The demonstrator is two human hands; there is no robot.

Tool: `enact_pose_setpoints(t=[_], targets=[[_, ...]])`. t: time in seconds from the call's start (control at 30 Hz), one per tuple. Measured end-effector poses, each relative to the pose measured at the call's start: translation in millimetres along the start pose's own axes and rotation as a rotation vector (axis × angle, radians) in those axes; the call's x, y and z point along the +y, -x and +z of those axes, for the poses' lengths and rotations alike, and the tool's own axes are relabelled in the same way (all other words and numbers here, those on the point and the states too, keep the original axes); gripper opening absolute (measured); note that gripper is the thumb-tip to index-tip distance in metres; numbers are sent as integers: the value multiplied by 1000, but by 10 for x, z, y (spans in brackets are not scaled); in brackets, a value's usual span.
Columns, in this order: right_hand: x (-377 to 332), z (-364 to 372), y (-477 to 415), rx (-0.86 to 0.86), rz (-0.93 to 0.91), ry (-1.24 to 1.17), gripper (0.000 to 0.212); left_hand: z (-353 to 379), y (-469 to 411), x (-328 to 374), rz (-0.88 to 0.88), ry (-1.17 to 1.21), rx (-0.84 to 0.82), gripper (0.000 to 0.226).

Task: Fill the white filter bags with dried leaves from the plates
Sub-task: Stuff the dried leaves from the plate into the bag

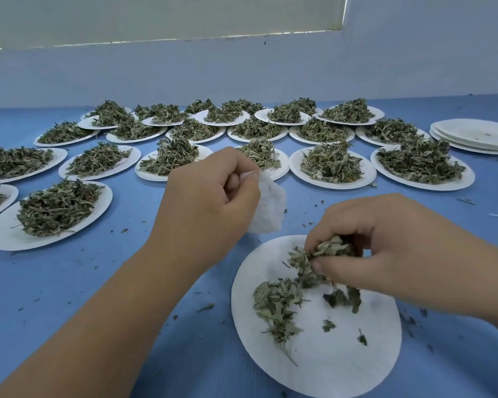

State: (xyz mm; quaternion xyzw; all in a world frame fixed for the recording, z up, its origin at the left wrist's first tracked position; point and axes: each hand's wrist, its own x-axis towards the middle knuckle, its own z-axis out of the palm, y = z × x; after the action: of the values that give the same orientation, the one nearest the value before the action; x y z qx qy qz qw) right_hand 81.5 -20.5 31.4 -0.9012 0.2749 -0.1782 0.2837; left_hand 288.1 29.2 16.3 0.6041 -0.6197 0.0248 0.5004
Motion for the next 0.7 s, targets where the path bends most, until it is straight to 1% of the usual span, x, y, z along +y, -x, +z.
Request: enact_pose_setpoints(t=[0.1, 0.3, 0.37, 0.53, 0.7], targets=[[-1, -47, -10, 12, 19, -121, 18, 14, 15, 25, 16, -1, -27, 15], [-17, 38, -53, 210, 43, -215, 18, 52, 57, 78, 63, -21, -101, 15], [-10, 119, -67, 262, 57, -191, 15, 69, 77, 100, 67, -23, -121, 14], [-46, 207, -70, 326, 103, -92, 8, 95, 113, 148, 55, -39, -190, 13], [-58, 232, -80, 339, 88, 33, 8, 99, 123, 166, 22, 19, -219, 15]])
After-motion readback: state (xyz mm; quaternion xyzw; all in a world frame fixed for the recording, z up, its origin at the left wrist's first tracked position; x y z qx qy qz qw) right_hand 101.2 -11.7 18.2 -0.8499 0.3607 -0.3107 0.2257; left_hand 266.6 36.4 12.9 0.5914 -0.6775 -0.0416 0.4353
